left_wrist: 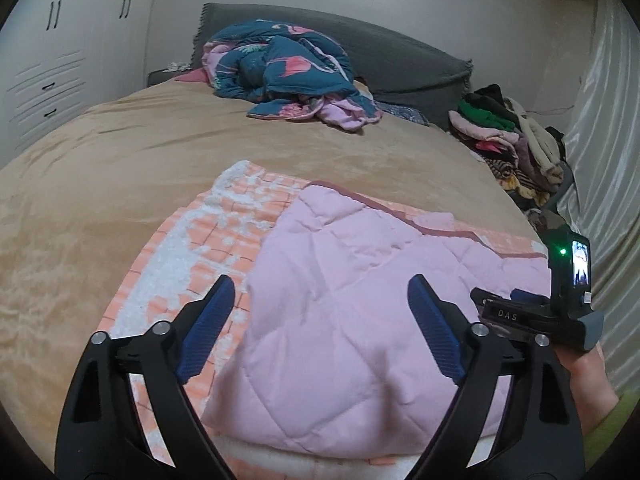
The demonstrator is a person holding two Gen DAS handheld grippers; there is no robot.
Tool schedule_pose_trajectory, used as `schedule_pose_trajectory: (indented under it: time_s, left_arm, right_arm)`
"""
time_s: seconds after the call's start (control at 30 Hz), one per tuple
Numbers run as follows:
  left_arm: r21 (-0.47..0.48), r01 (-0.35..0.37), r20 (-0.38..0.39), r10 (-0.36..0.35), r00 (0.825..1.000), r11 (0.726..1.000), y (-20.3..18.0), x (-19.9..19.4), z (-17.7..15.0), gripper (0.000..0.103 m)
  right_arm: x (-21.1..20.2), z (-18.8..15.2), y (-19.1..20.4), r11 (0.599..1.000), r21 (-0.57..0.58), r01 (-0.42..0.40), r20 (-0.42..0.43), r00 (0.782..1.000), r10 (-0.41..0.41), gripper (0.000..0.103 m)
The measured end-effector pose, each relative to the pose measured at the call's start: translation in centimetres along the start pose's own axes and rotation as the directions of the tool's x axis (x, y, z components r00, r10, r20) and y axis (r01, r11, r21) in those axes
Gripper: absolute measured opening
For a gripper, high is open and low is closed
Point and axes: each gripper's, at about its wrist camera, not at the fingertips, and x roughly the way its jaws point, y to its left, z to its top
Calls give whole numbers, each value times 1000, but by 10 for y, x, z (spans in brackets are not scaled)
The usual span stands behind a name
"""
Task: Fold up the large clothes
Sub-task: 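Open the left gripper and lift it off the jacket, then lower both open grippers to the folded edge of the pink jacket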
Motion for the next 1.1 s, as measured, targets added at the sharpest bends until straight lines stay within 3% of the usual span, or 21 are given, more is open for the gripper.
schedule_pose_trajectory:
  time_s: [0.13,0.33,0.7,1.1]
  left_arm:
    - [22,13,-4,-13,1000,1000,-10,-10,0,94]
    - [42,42,-10,-41,999,998,-25,-27,0,94]
    - [51,54,35,-56,998,997,-33,-72,-7,94]
    - [76,43,32,-45,998,996,-36,-85,-22,94]
  right_arm:
    - [-47,-14,-12,997,34,-72,116,991,68,89]
    - [-130,-42,-44,985,96,-142,285,952,110,98]
    - [-213,-89,-87,977,143,-155,418,905,83,99]
    - [-256,-131,-85,989,108,-103,481,876,39,99]
